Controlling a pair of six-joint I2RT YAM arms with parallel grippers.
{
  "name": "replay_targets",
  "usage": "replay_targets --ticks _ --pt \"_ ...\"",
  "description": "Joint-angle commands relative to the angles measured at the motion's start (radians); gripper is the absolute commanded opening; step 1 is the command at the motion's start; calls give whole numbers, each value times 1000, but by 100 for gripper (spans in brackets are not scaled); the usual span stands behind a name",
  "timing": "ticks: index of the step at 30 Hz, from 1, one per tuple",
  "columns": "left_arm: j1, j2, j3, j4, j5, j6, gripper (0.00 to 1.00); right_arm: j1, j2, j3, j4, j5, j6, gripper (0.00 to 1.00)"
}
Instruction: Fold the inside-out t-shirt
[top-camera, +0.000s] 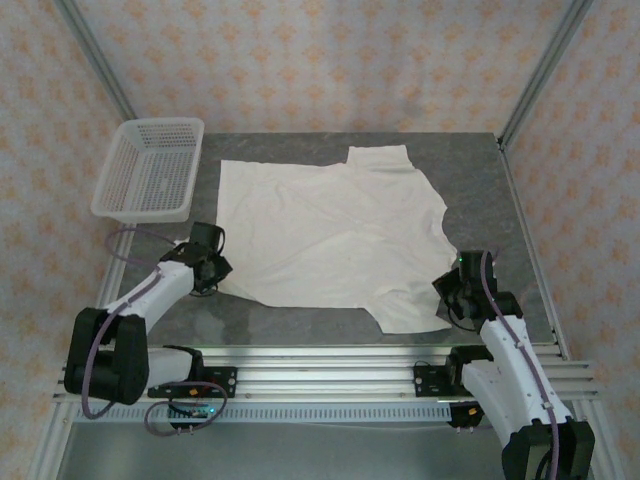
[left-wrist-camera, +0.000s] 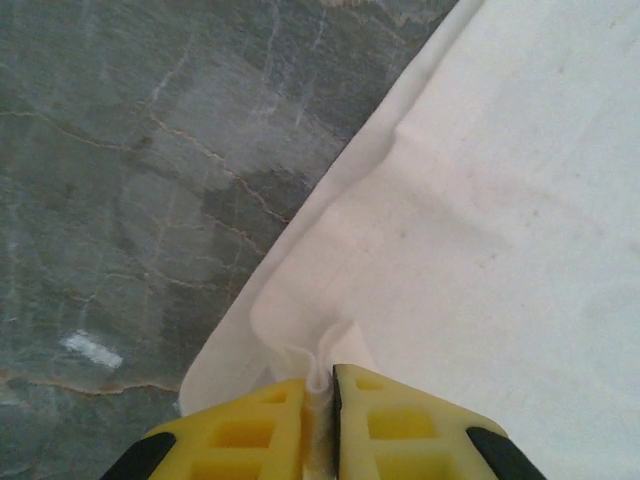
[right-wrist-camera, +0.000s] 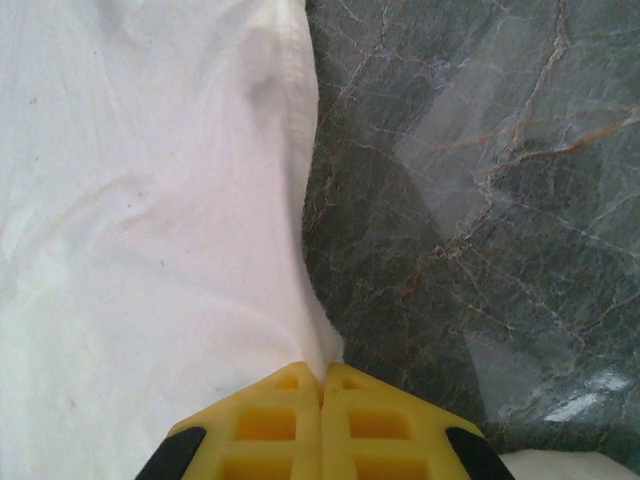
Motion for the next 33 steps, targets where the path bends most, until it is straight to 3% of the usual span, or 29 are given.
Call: replay_targets --ticks 1,9,16,24,33 --pt "10 -80 -33 -98 -72 -31 14 2 -6 14 -17 4 3 0" --pt "8 -328 -116 -287 -99 -88 9 2 -23 7 -53 5 22 0" --pt "7 -546 -266 -342 -113 -202 11 2 -112 -71 -96 37 152 0" --pt "7 -552 -248 -354 -142 -229 28 2 -217 -105 -109 33 207 0" --pt "7 -614 -209 -435 -85 -253 25 2 -198 -92 -97 43 197 0"
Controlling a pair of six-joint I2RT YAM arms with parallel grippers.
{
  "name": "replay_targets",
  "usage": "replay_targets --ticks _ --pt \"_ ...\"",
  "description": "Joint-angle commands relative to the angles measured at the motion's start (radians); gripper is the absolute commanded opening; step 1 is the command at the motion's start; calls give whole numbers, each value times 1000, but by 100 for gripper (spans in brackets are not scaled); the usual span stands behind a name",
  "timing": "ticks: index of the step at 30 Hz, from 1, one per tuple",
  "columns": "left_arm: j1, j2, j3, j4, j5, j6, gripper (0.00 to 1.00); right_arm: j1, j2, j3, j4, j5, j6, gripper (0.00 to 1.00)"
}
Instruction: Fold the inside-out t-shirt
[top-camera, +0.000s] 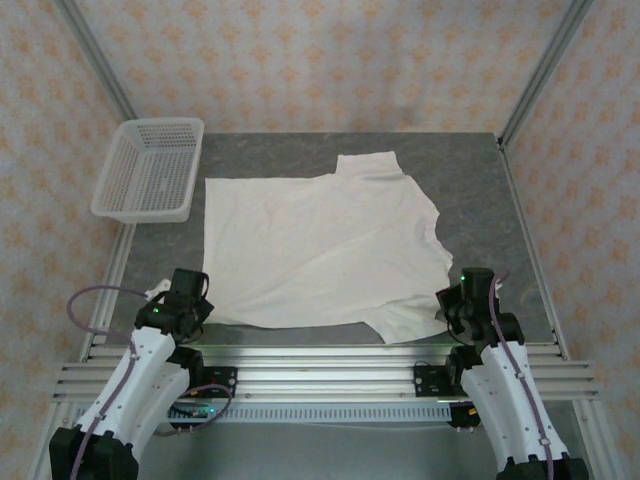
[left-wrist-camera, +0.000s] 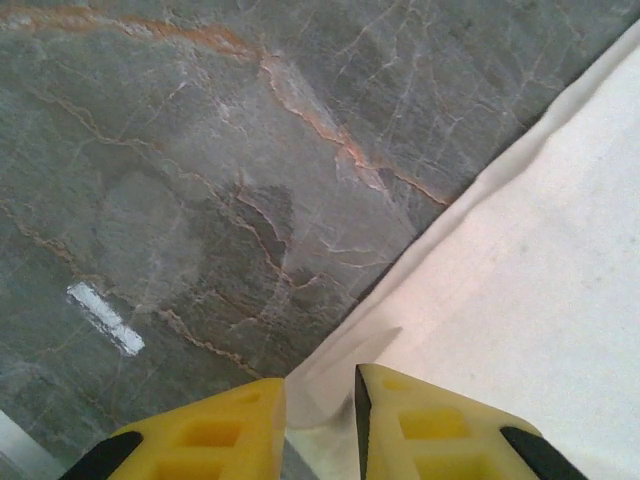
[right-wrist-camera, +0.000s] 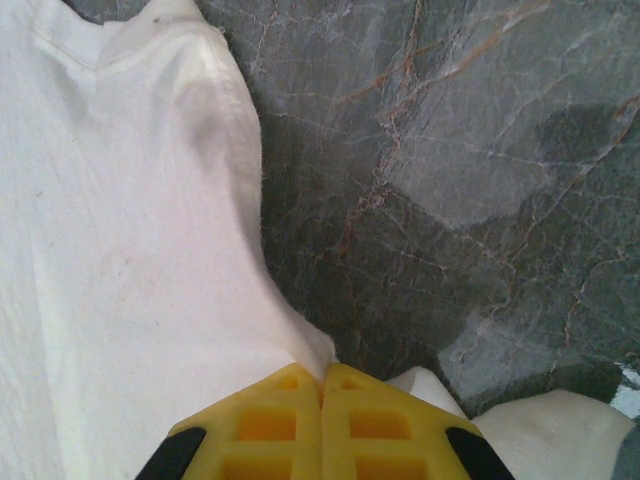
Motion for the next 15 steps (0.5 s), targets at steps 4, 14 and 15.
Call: replay_targets --ticks 4,14,15 --pt "7 -32 34 -68 44 -39 20 2 15 3 -3 32 3 0" --pt "7 -19 3 -15 82 -28 12 2 13 12 -5 27 2 0" --pt "7 -17 0 -3 91 -29 22 2 13 13 -2 25 2 0"
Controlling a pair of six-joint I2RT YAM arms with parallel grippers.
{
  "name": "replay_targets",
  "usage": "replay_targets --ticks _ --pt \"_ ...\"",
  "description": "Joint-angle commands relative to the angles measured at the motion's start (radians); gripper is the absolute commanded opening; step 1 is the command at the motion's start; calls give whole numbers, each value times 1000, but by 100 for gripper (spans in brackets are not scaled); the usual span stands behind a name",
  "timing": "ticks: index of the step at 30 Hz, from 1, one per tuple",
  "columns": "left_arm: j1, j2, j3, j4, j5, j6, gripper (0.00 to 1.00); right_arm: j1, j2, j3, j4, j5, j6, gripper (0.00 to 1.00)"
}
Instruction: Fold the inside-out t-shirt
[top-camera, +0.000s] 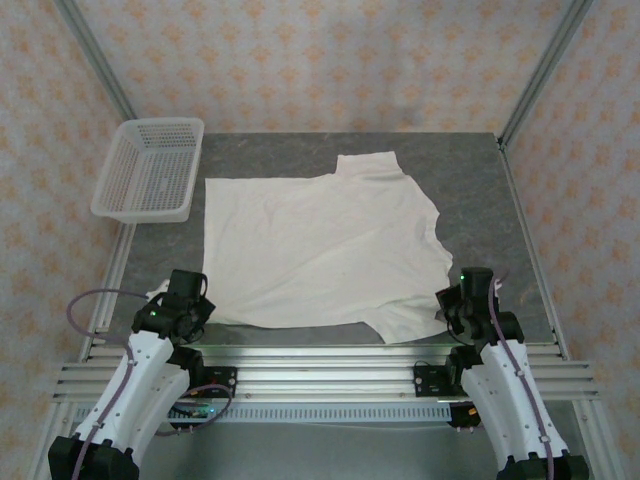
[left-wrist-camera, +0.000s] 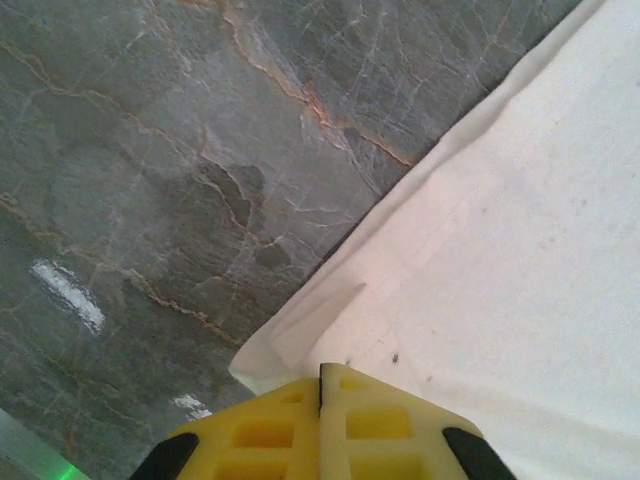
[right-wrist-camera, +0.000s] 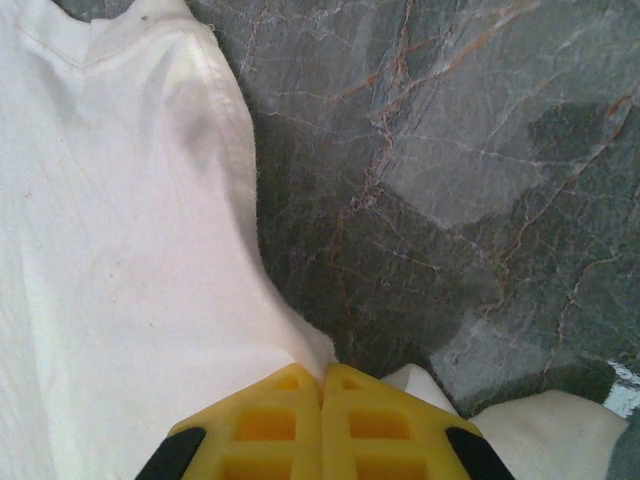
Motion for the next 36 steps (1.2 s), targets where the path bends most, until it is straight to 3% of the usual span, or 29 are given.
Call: replay_targets --ticks 1,3,6,14,23,27,36 --pt "7 8 -12 26 15 -11 29 2 0 14 -1 24 2 0" --pt "8 16 -14 38 14 -20 38 2 0 16 -3 25 1 0" --pt "8 40 -14 56 12 -23 39 2 0 18 -8 24 -3 0" --pt "9 81 -16 65 12 -22 15 2 -2 17 -10 20 -6 0" --pt "9 45 9 5 -12 -10 1 2 -3 26 -28 23 -7 0" --pt "8 6 44 -83 -88 -12 0 2 -27 48 -109 79 -4 0" --pt "8 -63 -1 -27 -38 -28 0 2 -113 7 -112 49 34 0"
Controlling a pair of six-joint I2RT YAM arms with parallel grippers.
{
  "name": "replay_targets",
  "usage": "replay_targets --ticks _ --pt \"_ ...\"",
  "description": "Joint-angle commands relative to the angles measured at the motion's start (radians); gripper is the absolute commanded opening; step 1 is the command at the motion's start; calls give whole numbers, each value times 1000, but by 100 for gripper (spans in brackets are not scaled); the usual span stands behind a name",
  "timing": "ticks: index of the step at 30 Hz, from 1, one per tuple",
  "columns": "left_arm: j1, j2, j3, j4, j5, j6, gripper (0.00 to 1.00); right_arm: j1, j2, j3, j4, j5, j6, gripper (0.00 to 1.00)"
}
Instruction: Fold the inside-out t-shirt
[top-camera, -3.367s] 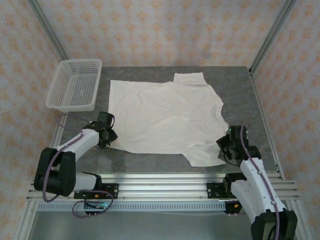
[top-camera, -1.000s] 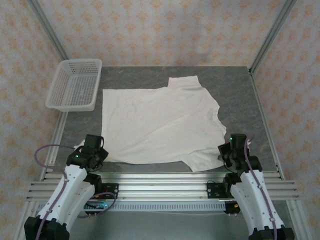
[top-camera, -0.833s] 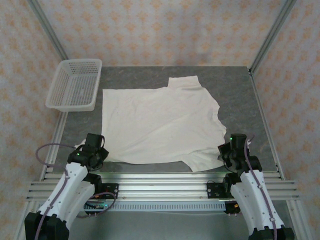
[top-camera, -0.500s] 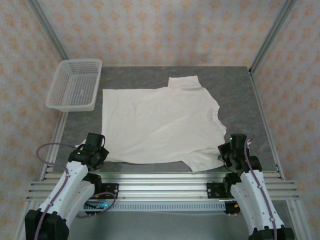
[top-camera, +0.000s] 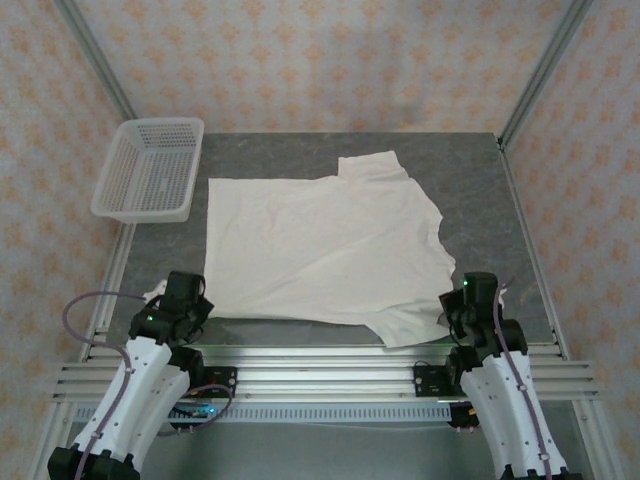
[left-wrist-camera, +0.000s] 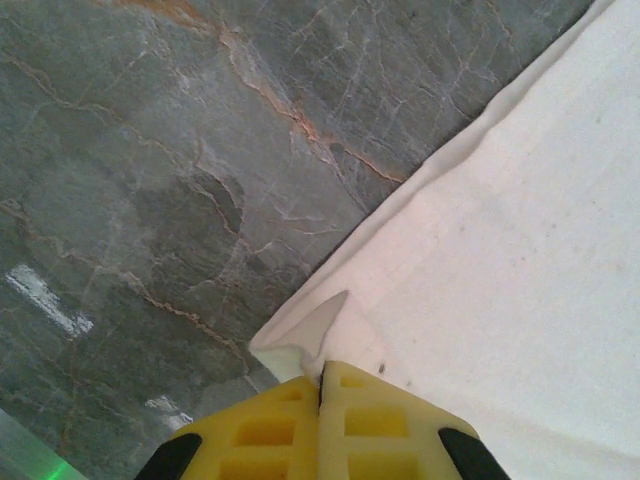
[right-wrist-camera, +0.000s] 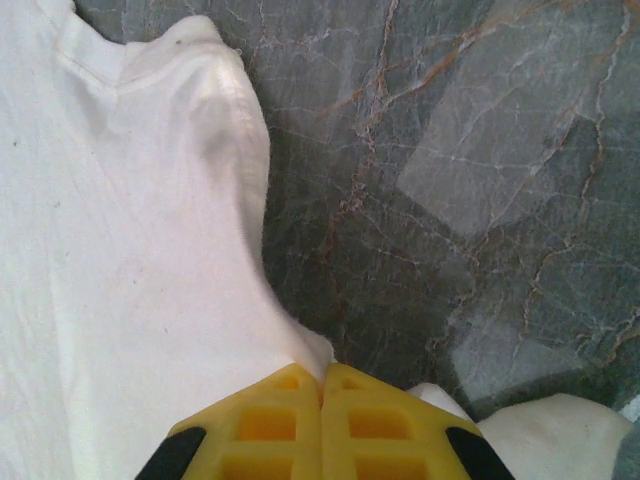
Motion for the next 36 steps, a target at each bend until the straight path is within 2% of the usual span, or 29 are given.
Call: replay_targets --ticks 1,7,18,27,36 --pt "9 -1 9 -7 -25 1 0 2 -6 6 -23 21 11 0" --pt "9 122 144 59 -74 62 0 2 72 109 79 44 -12 0" --pt "21 516 384 253 -161 107 0 2 486 293 376 56 -57 0" --pt "46 730 495 331 -204 137 0 0 755 458 456 82 -127 0" --pt "80 917 524 394 -181 144 0 -3 1016 559 516 83 -173 0"
